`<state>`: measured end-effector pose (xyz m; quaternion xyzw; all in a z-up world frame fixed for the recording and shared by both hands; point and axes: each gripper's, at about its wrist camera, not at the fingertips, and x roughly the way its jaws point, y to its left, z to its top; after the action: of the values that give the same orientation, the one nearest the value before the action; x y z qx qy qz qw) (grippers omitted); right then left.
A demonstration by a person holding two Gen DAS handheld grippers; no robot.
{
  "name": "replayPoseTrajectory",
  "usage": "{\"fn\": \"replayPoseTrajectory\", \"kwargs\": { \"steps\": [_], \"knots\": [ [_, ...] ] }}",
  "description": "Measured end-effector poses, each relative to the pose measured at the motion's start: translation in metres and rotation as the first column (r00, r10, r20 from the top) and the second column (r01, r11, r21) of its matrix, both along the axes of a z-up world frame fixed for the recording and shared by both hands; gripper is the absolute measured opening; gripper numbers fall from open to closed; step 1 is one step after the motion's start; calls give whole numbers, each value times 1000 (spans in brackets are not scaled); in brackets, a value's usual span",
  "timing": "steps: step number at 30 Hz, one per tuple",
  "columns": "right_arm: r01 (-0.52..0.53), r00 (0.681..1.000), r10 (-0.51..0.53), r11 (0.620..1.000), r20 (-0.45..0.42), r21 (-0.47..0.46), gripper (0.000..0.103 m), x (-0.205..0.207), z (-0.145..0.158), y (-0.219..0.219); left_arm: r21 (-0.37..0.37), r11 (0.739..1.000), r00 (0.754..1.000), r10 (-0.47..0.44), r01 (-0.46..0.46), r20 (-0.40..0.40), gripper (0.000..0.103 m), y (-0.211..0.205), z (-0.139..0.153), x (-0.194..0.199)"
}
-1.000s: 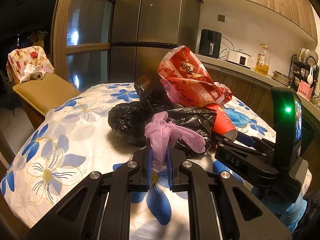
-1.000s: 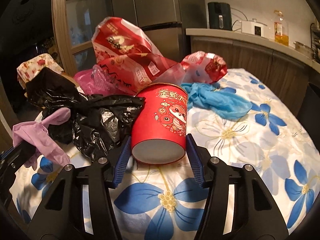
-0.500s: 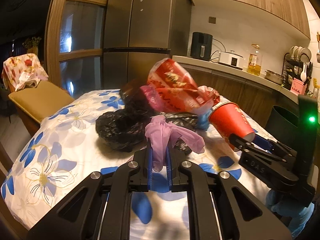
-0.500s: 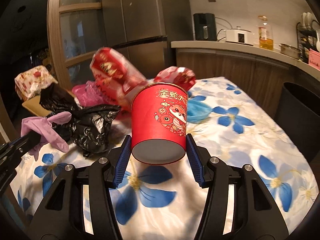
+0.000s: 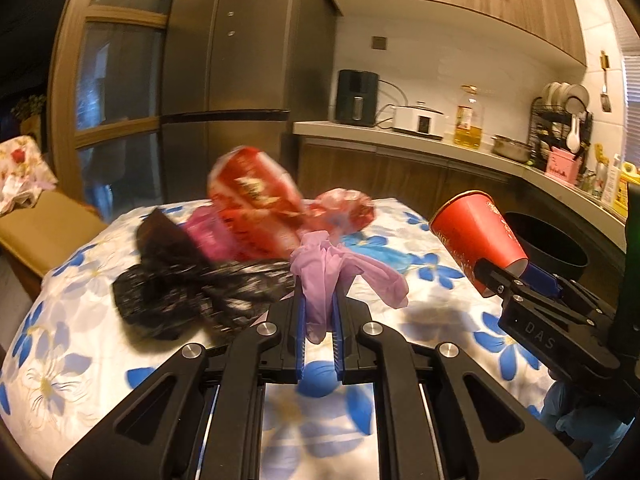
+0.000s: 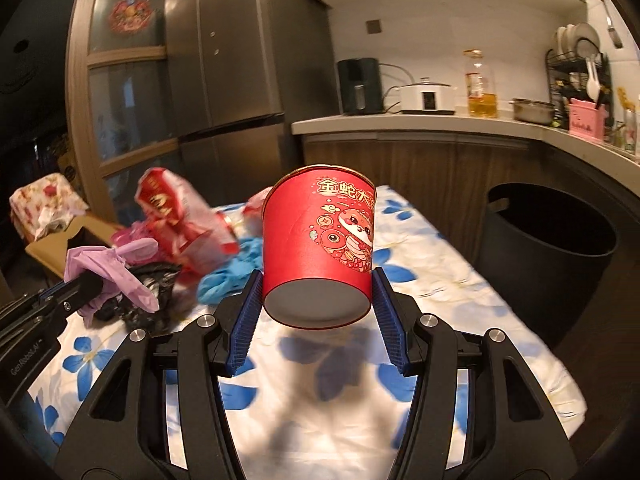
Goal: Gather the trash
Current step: 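Carry the purple glove and red paper cup in both tools over the bin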
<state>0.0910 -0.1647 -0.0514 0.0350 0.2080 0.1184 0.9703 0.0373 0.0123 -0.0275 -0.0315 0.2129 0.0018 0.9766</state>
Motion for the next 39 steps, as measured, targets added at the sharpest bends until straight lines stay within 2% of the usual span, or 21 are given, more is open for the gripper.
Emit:
{"fn": "replayPoseTrajectory", "kwargs": {
  "steps": [7,19,29,39],
  "knots": [
    [70,998,-70,998,-2,-9,54,3,1,-32,-11,998,998,-62,62,7,11,-30,5,20],
    [195,981,-194,980,24,-42,54,11,12,-91,18,985,985,-171,171,18,11,-103,13,60],
    [301,953,-298,952,63,-57,54,17,20,-143,-7,959,957,-283,284,58,11,-166,32,86],
    [395,917,-391,918,79,-47,54,25,23,-193,24,930,925,-368,367,100,11,-214,35,107]
  ]
}}
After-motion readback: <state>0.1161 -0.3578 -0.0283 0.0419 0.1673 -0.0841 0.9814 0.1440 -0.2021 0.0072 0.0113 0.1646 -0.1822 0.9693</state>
